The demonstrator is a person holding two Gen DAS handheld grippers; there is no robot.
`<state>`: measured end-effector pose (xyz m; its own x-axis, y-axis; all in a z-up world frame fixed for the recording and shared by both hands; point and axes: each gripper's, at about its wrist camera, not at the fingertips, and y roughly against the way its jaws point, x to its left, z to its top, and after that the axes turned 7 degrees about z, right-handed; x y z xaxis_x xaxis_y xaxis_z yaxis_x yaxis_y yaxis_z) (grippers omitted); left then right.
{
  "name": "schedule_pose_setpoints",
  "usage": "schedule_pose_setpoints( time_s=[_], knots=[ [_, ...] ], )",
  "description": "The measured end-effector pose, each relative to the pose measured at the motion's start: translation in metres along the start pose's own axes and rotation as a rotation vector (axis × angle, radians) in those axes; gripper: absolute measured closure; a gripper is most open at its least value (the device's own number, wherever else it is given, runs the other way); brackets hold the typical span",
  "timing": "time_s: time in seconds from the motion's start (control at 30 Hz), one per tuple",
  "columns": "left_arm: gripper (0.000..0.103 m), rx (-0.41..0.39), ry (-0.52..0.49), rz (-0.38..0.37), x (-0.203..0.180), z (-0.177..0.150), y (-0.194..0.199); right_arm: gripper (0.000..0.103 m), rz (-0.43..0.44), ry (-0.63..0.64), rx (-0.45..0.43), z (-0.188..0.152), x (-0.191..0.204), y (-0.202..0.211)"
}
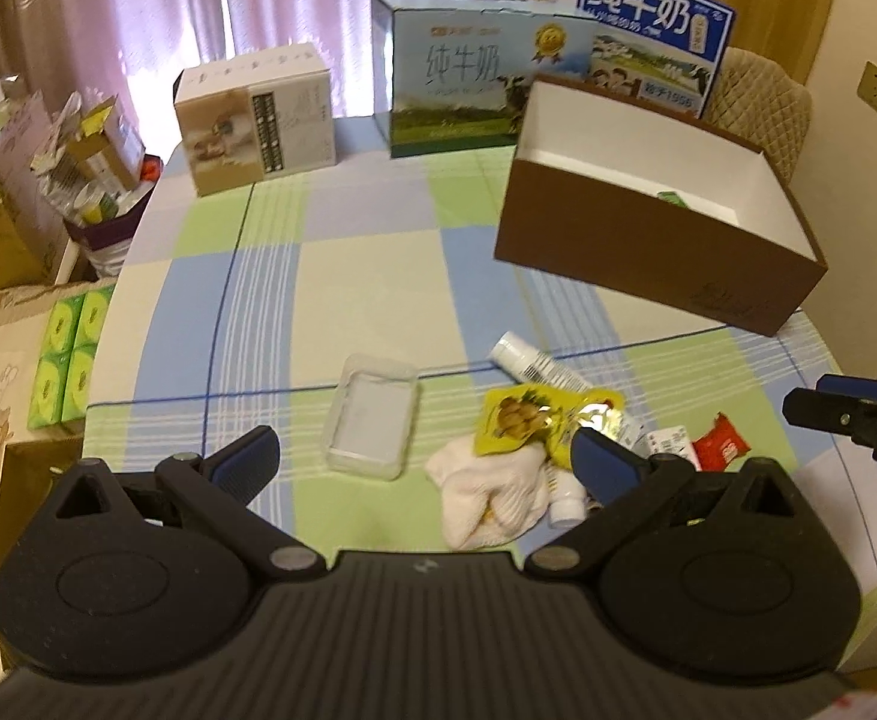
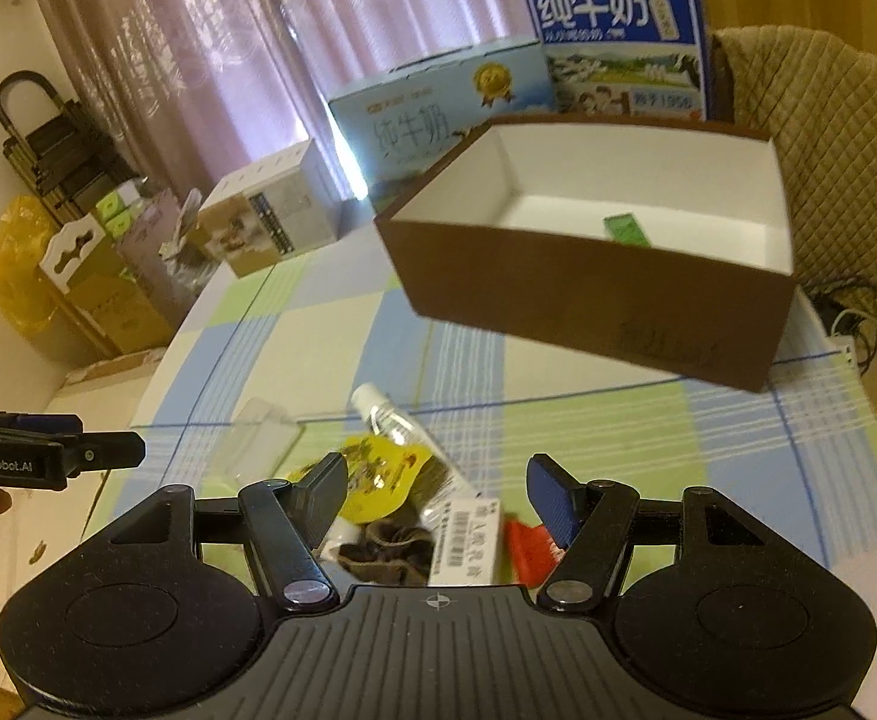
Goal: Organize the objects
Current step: 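Move both tools back toward the remaining items on the table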
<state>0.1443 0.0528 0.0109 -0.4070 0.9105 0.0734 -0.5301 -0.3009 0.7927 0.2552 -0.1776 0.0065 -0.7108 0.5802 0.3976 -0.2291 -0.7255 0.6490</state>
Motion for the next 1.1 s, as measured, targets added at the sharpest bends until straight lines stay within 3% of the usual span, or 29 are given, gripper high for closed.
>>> schedule_pose_setpoints(
  time_s=[0.43, 1.1],
  knots=[
    [0.001, 0.049, 0.033, 0.024, 0.021, -0.011, -0.014, 0.040, 0.014, 0.061, 0.049, -0.007, 0.021, -0.031],
    [0.001, 0.144, 0.107, 0.055, 0.053, -0.022, -0.060, 0.040, -0.013, 0.656, 0.164, -0.050, 0.062, -0.133]
  ],
)
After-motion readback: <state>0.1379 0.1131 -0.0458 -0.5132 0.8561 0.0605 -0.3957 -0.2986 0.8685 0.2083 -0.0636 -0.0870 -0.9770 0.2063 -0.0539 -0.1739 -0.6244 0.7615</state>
